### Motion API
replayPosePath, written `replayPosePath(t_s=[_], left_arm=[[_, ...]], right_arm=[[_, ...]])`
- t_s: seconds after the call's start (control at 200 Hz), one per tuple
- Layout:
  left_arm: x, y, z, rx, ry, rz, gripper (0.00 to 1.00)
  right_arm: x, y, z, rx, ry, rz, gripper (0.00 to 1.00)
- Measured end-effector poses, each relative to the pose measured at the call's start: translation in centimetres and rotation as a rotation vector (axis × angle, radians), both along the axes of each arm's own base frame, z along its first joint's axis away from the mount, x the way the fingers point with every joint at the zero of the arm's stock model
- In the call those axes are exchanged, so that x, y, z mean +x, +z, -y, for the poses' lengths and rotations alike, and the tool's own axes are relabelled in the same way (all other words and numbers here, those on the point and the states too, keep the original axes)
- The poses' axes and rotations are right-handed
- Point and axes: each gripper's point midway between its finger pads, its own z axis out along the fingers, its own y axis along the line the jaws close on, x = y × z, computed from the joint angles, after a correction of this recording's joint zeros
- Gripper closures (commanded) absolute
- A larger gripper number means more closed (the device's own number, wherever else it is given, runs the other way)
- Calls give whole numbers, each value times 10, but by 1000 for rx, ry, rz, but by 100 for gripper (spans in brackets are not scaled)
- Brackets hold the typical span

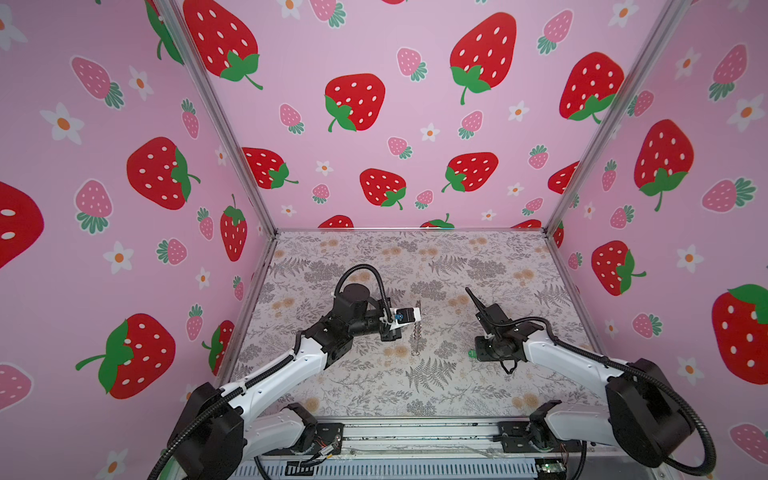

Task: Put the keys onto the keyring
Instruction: 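Lower the right gripper and grasp the green key tag, then lift the green tag and carry it toward the plate held by the left gripper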

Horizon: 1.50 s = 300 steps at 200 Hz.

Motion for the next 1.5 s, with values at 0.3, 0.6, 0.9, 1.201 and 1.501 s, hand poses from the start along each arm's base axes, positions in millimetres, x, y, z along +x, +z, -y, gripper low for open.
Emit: replayPosePath(t_s=[0.3, 0.6, 0.9, 1.201, 1.501], left_arm=[[0, 0, 0, -1, 0, -3, 100], [-2, 6, 3, -33, -12, -17, 100], [-10, 14, 5, -76, -45, -55, 100], [-16, 23, 4, -118, -90, -130, 100], [-23, 34, 10, -137, -155, -180, 100]], right_arm=[[0, -2, -3, 7, 22, -2, 98], [19, 36, -20, 38, 144, 105, 100], [44, 132, -63, 182, 392, 381, 100], [23, 188, -90, 298, 690, 628, 100], [-9, 225, -104, 364, 942, 919, 100]])
